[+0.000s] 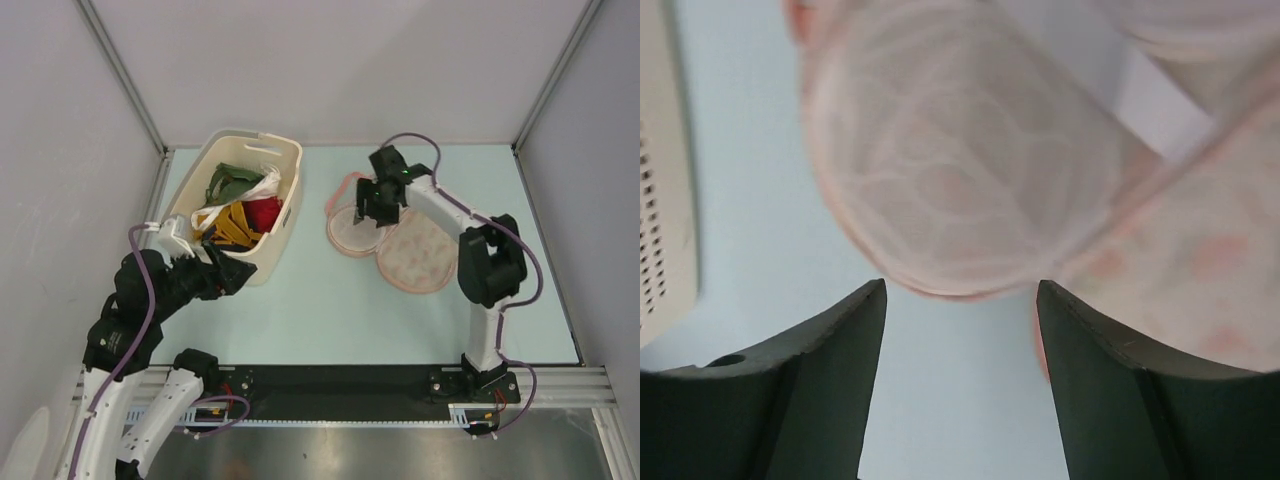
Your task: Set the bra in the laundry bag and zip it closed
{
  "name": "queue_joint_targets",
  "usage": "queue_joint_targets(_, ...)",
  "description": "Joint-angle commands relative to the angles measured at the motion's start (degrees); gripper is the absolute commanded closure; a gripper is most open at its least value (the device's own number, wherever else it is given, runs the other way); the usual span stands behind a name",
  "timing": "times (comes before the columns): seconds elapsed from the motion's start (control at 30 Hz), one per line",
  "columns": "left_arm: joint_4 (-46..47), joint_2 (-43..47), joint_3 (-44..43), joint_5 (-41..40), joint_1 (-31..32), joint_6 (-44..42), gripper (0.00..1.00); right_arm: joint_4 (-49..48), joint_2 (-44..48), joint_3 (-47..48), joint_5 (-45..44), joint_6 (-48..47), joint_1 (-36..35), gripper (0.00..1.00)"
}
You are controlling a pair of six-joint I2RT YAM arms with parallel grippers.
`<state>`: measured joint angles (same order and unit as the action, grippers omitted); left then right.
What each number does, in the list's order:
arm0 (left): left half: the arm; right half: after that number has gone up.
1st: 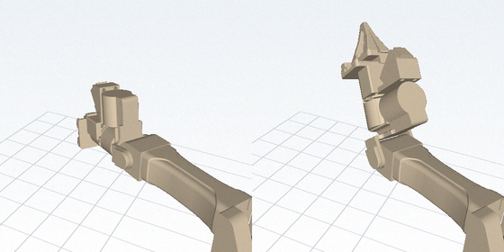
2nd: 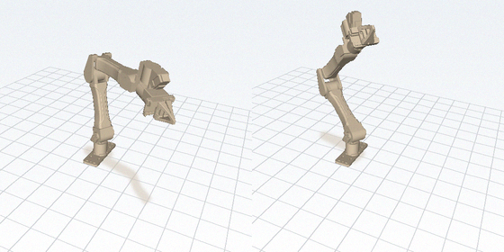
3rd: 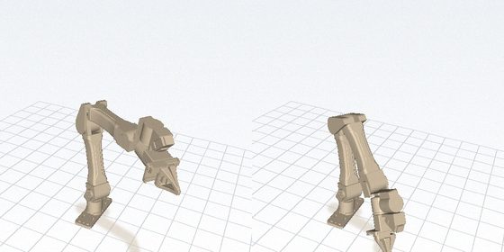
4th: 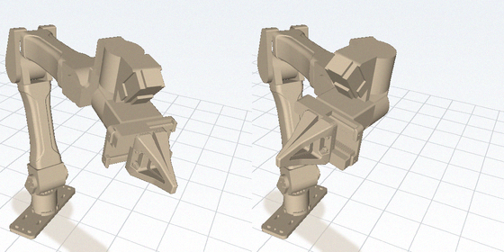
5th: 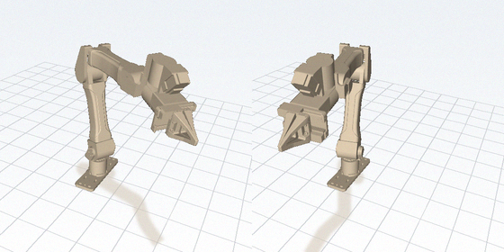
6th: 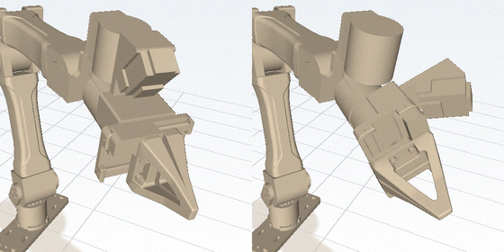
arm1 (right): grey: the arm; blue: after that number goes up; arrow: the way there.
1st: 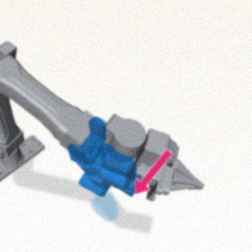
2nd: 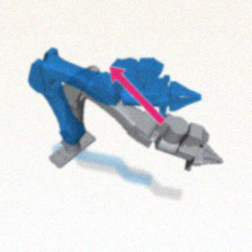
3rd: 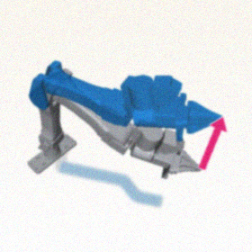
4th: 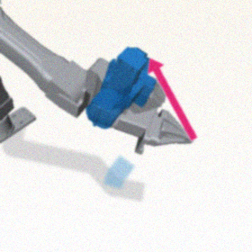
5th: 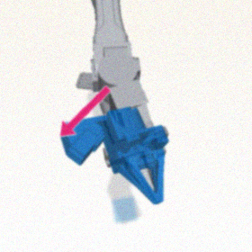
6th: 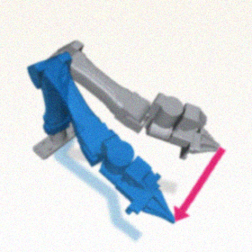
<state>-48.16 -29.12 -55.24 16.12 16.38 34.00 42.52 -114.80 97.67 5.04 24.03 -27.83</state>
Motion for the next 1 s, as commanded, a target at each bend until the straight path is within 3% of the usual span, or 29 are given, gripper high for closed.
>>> queue_joint_targets(0.0, -3.59, -9.42, -7.66, -6.96, 0.32, -1.92, 0.22, -6.40, 5.55, -13.01, 3.50, 9.80, 6.65, 0.33)
queue_joint_targets(0.23, -7.56, -25.35, -20.25, -20.33, -0.30, 1.86, 0.21, -4.47, 12.83, -29.61, -6.52, 11.90, 8.85, 0.34)
queue_joint_targets(0.43, -6.33, -37.99, -26.75, -16.65, -4.43, 0.99, 0.23, -0.25, 21.09, -40.70, -11.36, 14.55, 14.20, 0.36)
queue_joint_targets(0.57, -6.68, -46.80, -31.66, -14.89, -5.83, -4.46, 0.26, 0.81, 27.43, -47.83, -15.23, 12.54, 22.53, 0.37)
queue_joint_targets(0.67, -5.54, -52.25, -34.22, -15.59, -6.80, -7.27, 0.26, 0.54, 27.44, -46.88, -18.74, 9.90, 27.47, 0.37)
queue_joint_targets(0.8, -2.91, -59.01, -37.47, -14.20, -7.68, -9.74, 0.24, -0.77, 20.60, -39.59, -21.65, 7.70, 34.06, 0.37)
queue_joint_targets(0.97, 0.69, -69.73, -43.89, -7.96, -7.77, -10.79, 0.18, 0.54, 9.45, -26.50, -23.15, 6.64, 34.95, 0.36)
